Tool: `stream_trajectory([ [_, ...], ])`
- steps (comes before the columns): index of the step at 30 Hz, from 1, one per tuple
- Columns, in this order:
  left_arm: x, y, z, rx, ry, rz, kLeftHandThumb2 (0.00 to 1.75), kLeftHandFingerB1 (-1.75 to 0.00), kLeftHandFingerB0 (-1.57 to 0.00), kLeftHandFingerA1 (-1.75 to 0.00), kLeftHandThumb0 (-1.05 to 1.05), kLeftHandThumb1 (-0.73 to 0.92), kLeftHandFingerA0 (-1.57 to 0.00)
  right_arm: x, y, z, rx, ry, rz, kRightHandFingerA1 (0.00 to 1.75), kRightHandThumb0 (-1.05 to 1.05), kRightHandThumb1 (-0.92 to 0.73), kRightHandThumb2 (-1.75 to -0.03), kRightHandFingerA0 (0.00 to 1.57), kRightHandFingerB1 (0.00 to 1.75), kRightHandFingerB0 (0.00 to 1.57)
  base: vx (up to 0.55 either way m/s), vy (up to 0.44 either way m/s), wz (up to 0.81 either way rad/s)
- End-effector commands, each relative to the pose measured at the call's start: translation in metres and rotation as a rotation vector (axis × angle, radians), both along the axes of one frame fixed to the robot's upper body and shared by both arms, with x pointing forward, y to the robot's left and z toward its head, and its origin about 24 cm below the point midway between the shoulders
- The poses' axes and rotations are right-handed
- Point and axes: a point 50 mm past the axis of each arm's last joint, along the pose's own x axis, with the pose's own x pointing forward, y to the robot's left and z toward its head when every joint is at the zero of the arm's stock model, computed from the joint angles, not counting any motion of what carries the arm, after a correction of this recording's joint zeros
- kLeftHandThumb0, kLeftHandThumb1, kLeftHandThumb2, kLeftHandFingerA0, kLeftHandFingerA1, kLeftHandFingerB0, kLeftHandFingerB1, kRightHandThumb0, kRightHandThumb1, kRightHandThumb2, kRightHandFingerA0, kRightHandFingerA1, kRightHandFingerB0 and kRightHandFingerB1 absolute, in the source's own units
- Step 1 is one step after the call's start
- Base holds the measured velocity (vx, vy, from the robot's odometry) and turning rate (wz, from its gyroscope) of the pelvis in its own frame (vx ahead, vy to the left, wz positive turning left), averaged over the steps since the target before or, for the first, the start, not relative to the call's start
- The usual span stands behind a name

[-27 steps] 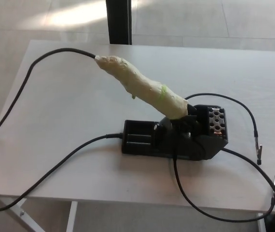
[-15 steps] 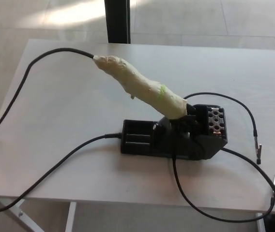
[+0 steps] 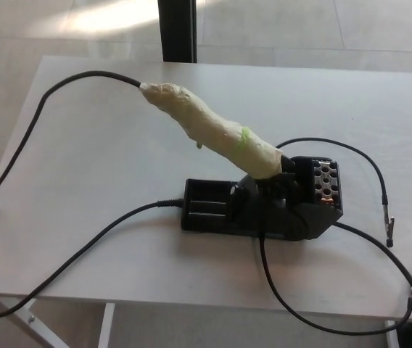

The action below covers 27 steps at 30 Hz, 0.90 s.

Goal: Use the left hand of the robot to grab the soldering gun kept on the middle of the table and pull it out of its base and keep it on the left side of the base

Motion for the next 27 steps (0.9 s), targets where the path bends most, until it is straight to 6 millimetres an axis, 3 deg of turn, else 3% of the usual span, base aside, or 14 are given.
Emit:
stream_trajectory([
  [1,0.024,-0.084,0.057,0.306,0.045,-0.271,0.93,-0.53,-0.40,-0.62,-0.62,0.55,-0.52,-0.003,-0.011,0.013,-0.055,-0.046,0.000,1.36,-1.05,-0.57,-0.94,1.41,1.53,0.00,0.00,0.000,0.00],
  [2,0.025,-0.104,0.055,0.352,0.073,-0.340,0.93,-0.52,-0.38,-0.63,-0.65,0.56,-0.50,-0.002,-0.011,0.013,-0.057,-0.044,0.002,1.43,-1.05,-0.51,-1.27,1.33,0.98,0.16,0.00,0.000,0.00],
  [4,0.025,-0.127,0.048,0.460,0.090,-0.425,0.62,-0.38,-0.40,-0.53,-0.58,0.72,-0.52,-0.002,-0.011,0.014,-0.066,-0.035,0.010,1.44,-1.05,-0.56,-1.00,1.25,1.54,0.00,0.00,0.000,0.00],
  [6,0.024,-0.158,0.037,0.544,0.093,-0.575,0.60,-0.42,-0.42,-0.58,-0.56,0.68,-0.52,-0.002,-0.011,0.014,-0.061,-0.038,0.004,1.35,-1.05,-0.45,-1.22,1.46,0.99,0.17,0.00,0.000,0.00],
  [11,0.020,-0.186,0.021,0.658,0.136,-0.669,0.59,-0.43,-0.41,-0.52,-0.53,0.66,-0.49,-0.001,-0.011,0.013,-0.052,-0.039,-0.001,1.37,-1.05,-0.46,-1.20,1.46,0.98,0.16,0.00,0.000,0.00],
  [12,0.019,-0.191,0.017,0.681,0.138,-0.693,0.59,-0.44,-0.42,-0.58,-0.53,0.65,-0.50,-0.001,-0.011,0.013,-0.053,-0.041,-0.001,1.35,-1.05,-0.56,-0.97,1.41,1.53,0.00,0.00,0.000,0.00],
  [14,0.016,-0.204,0.003,0.727,0.144,-0.768,0.59,-0.44,-0.42,-0.59,-0.56,0.66,-0.53,-0.001,-0.011,0.013,-0.060,-0.042,-0.006,1.37,-1.05,-0.52,-1.28,1.42,1.00,0.19,0.00,0.000,0.00],
  [18,0.014,-0.220,-0.019,0.755,0.188,-0.850,0.59,-0.46,-0.46,-0.61,-0.55,0.64,-0.54,-0.001,-0.014,0.017,-0.068,-0.051,0.001,1.40,-1.05,-0.49,-1.27,1.48,0.99,0.15,0.00,0.000,0.00],
  [19,0.014,-0.224,-0.023,0.775,0.196,-0.857,0.57,-0.45,-0.45,-0.59,-0.58,0.65,-0.53,0.000,-0.014,0.017,-0.069,-0.049,0.001,1.38,-1.05,-0.56,-0.97,1.37,1.56,0.00,0.00,0.000,0.00],
  [21,0.011,-0.233,-0.038,0.780,0.234,-0.893,0.59,-0.46,-0.44,-0.57,-0.57,0.66,-0.49,0.001,-0.014,0.017,-0.063,-0.050,-0.004,1.31,-1.05,-0.44,-1.19,1.53,1.03,0.23,0.00,0.000,0.00],
  [22,0.011,-0.235,-0.044,0.803,0.239,-0.892,0.57,-0.44,-0.45,-0.55,-0.59,0.66,-0.53,0.001,-0.013,0.017,-0.068,-0.041,0.002,1.27,-1.05,-0.55,-0.96,1.52,1.59,0.00,0.00,0.000,0.00],
  [23,0.011,-0.237,-0.048,0.790,0.257,-0.901,0.59,-0.44,-0.44,-0.57,-0.58,0.65,-0.53,0.002,-0.013,0.017,-0.067,-0.043,0.006,1.36,-1.05,-0.50,-1.28,1.36,1.01,0.18,0.00,0.000,0.00],
  [25,0.011,-0.243,-0.052,0.805,0.261,-0.934,0.90,-0.56,-0.39,-0.66,-0.60,0.51,-0.49,0.002,-0.013,0.017,-0.074,-0.041,0.009,1.40,-1.05,-0.50,-1.27,1.33,0.98,0.15,0.00,0.000,0.00],
  [27,0.011,-0.244,-0.053,0.817,0.256,-0.943,0.59,-0.46,-0.45,-0.58,-0.61,0.67,-0.52,0.004,-0.014,0.018,-0.078,-0.038,0.008,1.37,-1.05,-0.45,-1.21,1.46,1.00,0.19,0.00,0.000,0.00],
])
